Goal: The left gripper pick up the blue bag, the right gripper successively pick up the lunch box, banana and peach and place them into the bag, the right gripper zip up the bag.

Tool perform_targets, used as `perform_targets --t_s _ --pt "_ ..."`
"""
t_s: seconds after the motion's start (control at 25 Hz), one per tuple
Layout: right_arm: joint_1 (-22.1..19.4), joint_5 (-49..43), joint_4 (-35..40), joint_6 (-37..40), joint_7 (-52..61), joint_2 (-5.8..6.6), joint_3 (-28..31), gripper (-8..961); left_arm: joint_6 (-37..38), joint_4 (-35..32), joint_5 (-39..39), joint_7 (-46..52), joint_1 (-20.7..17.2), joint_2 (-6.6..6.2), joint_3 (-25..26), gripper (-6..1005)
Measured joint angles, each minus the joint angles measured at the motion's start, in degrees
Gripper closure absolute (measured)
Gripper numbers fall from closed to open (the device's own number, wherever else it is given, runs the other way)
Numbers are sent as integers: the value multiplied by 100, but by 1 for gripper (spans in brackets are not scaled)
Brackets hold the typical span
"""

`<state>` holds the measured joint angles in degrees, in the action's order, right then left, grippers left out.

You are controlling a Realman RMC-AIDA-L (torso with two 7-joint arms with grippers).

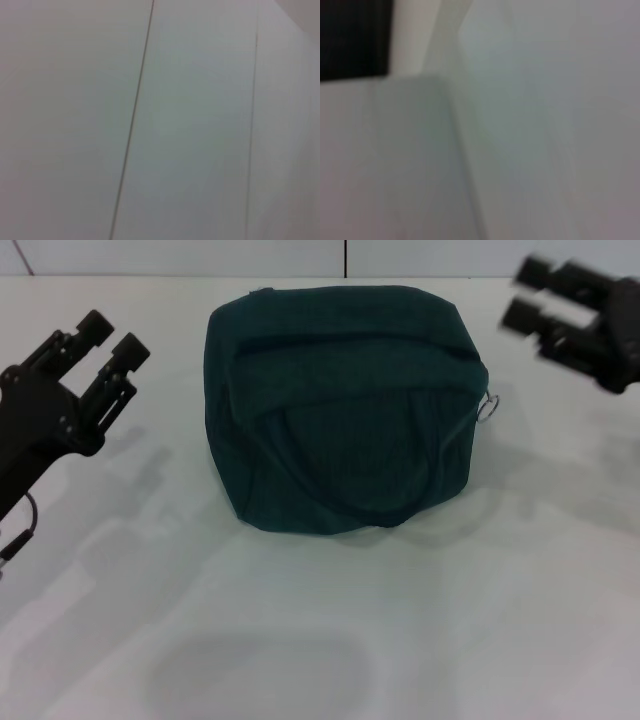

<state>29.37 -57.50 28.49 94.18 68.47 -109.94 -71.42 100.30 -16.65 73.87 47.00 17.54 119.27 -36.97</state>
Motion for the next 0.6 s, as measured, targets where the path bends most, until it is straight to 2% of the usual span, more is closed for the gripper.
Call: perform_targets --t_s 0.04,0.16,0.36,0.4,0.6 --pt "161 -349 98 4 289 54 6 355 16 -28 30 98 20 -5 -1 428" --pt "456 -1045 203 33 631 83 18 338 65 -231 219 501 52 -32 -10 421" --pt "560 -1444 338 2 682 -65 12 255 206 -822 1135 1266 175 -37 -16 409" --pt "560 -1444 338 2 682 -65 12 236 284 -889 1316 1333 234 -39 -16 407" --pt "521 -2015 749 292 708 -123 5 143 619 -1054 1816 1562 345 -85 -48 211"
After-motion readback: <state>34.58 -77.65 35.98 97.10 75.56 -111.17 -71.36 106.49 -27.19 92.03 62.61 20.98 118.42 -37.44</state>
